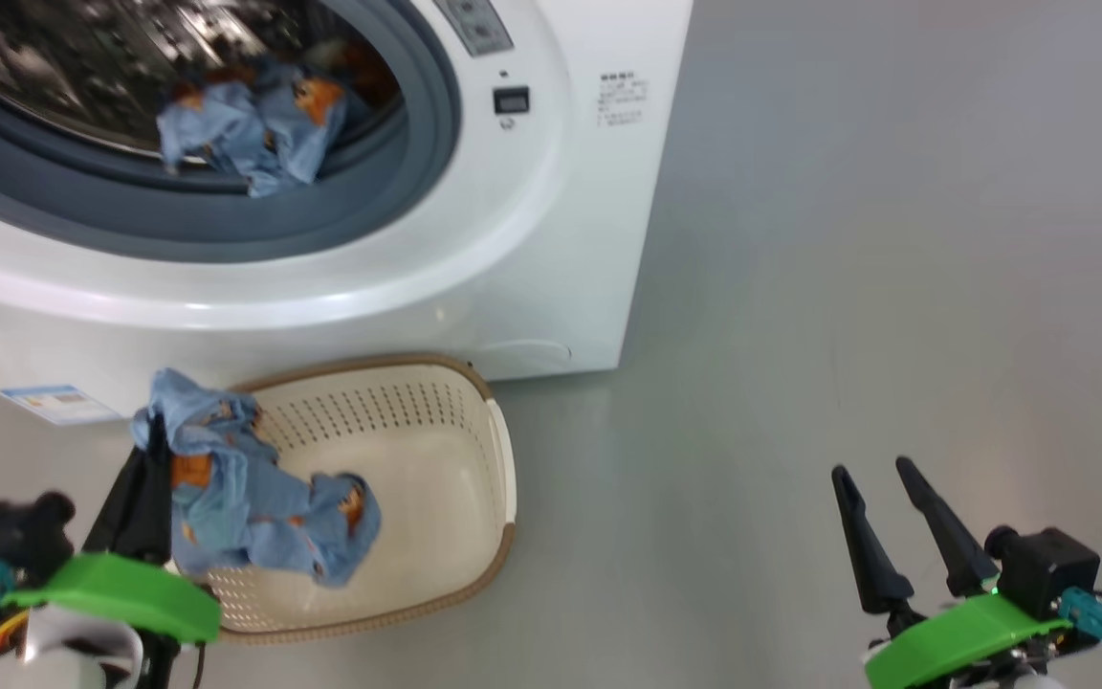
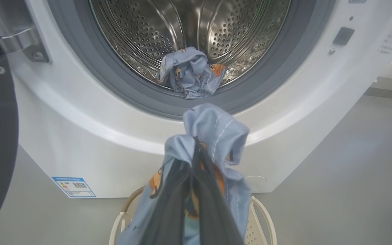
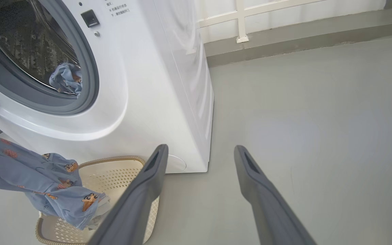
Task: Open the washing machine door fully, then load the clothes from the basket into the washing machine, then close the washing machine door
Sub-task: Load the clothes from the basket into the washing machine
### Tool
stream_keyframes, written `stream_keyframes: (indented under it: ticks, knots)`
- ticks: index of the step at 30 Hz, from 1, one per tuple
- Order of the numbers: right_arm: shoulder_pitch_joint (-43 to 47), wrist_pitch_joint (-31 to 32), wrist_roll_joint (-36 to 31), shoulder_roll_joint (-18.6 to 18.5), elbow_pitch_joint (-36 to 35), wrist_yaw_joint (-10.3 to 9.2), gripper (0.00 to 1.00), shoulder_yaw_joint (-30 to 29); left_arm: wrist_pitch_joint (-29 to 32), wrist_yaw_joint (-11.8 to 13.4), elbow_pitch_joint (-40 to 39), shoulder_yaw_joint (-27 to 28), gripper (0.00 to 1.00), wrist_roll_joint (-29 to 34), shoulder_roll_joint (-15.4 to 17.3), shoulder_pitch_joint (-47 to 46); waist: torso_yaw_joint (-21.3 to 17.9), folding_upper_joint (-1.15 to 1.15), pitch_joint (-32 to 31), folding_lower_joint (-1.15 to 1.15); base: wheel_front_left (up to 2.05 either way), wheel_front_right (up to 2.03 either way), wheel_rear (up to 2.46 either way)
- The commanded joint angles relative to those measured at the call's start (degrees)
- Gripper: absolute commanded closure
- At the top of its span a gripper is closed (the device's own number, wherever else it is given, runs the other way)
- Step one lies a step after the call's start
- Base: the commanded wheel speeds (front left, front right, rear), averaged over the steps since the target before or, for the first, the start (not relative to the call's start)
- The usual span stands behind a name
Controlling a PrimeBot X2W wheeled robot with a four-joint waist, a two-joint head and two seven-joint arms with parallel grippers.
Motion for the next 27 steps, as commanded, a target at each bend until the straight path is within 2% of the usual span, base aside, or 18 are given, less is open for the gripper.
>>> stream_keyframes:
  ticks: [1,16,27]
  knots:
    - [1.2,-0.3,0.5,-0.7,-1.1,0.09,0.00,0.9,-0.4,0.1,-2.9,3.2,1.00,1.0,1.1,1.1,1.8,0.00,-3.7,0.00,0.00,0.00,0.00]
    - [5.6,-0.3,1.2,-1.5,-1.9,0.09,0.00,-1.0,-0.4,0.1,-19.9,11.1,1.00,5.7,-3.6,14.9,2.5,0.00,-6.6,0.00,0.00,0.00,0.00]
    - [4.7,-0.3,0.6,-0.4,-2.8,0.09,0.00,-1.5,-0.4,0.1,-21.7,11.5,1.00,4.8,-4.6,13.1,2.0,0.00,-3.9,0.00,0.00,0.00,0.00]
